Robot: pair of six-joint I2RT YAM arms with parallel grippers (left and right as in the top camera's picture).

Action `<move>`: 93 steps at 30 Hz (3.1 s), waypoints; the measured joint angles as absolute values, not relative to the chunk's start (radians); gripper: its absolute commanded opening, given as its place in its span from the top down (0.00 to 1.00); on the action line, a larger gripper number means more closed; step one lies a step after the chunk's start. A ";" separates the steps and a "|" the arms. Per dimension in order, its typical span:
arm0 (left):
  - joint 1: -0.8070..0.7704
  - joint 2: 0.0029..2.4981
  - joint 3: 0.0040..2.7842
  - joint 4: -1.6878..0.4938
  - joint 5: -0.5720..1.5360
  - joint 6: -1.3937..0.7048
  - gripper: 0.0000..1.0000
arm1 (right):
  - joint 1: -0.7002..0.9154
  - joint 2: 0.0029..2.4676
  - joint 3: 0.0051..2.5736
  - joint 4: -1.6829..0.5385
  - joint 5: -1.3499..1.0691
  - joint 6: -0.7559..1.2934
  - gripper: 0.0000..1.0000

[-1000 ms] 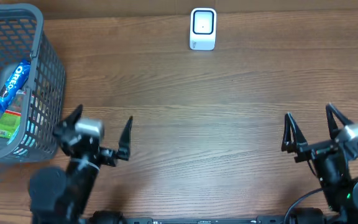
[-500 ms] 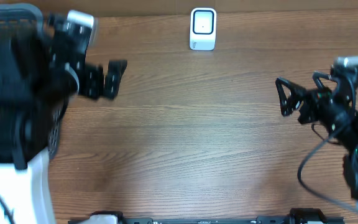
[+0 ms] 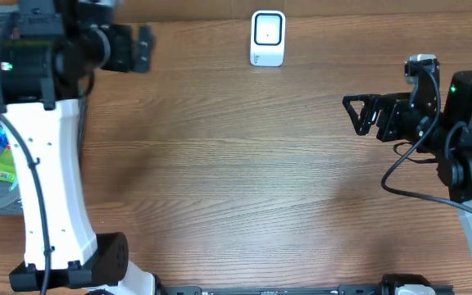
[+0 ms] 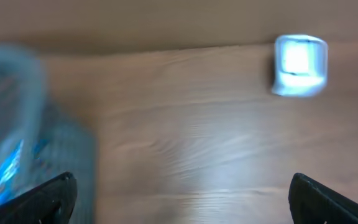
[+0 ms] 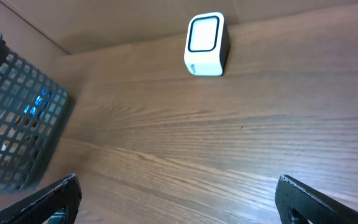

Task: Scan the item barcode
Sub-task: 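Reach the left gripper into the grey basket toward the beige bag, then grasp the beige wrapped bag with the left gripper and lift it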

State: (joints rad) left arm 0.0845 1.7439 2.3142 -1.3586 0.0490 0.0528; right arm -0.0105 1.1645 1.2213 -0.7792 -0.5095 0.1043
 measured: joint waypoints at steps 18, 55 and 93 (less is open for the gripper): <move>0.579 1.773 2.324 -1.430 -0.055 -0.125 0.00 | -0.010 1.170 1.221 -0.793 -0.521 0.104 0.00; 0.641 2.228 2.326 -1.637 0.218 0.111 0.14 | -0.010 1.202 1.221 -0.801 -0.512 0.104 0.00; 0.582 2.221 1.846 -1.264 0.283 0.247 0.96 | -0.010 1.206 1.221 -0.719 -0.513 0.208 0.00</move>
State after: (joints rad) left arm 0.5819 2.2208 1.8458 -1.2636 0.2832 0.2470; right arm -0.0105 1.2057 1.2213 -0.7185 -0.5129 0.2085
